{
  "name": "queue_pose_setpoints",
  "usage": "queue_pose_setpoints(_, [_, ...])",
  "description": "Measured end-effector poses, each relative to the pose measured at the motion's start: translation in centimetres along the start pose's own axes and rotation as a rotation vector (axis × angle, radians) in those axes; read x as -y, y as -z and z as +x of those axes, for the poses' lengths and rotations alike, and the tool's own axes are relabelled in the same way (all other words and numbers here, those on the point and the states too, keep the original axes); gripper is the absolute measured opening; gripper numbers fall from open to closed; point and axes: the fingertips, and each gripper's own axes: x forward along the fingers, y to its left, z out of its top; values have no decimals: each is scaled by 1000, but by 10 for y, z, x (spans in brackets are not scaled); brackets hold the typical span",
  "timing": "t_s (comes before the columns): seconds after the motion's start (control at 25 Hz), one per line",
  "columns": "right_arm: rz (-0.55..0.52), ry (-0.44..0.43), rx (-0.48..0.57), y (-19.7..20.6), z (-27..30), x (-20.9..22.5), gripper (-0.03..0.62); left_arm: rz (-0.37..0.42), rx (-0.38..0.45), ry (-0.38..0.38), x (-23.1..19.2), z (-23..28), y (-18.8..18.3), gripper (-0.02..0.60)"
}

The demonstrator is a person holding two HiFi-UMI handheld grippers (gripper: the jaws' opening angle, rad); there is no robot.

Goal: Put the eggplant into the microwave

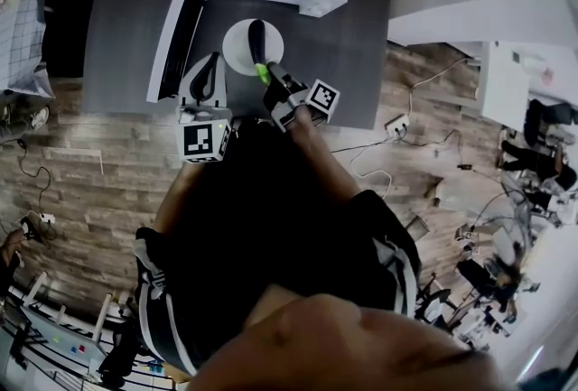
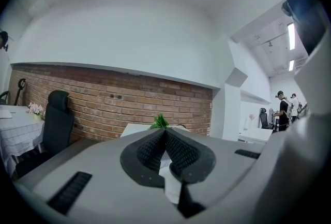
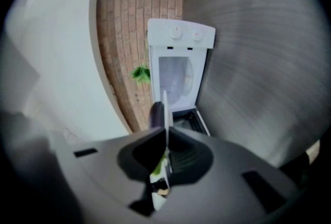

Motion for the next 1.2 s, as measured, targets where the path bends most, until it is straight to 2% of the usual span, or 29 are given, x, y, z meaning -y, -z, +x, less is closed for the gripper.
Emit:
queue_pose_setpoints(0.96, [-4, 0, 45, -33, 69, 21, 38, -45, 4, 8, -31, 15, -14, 35])
queue_pose_setpoints(1.2, [-17, 1, 64, -48, 87, 31, 38, -24, -2, 15, -36, 19, -13, 35])
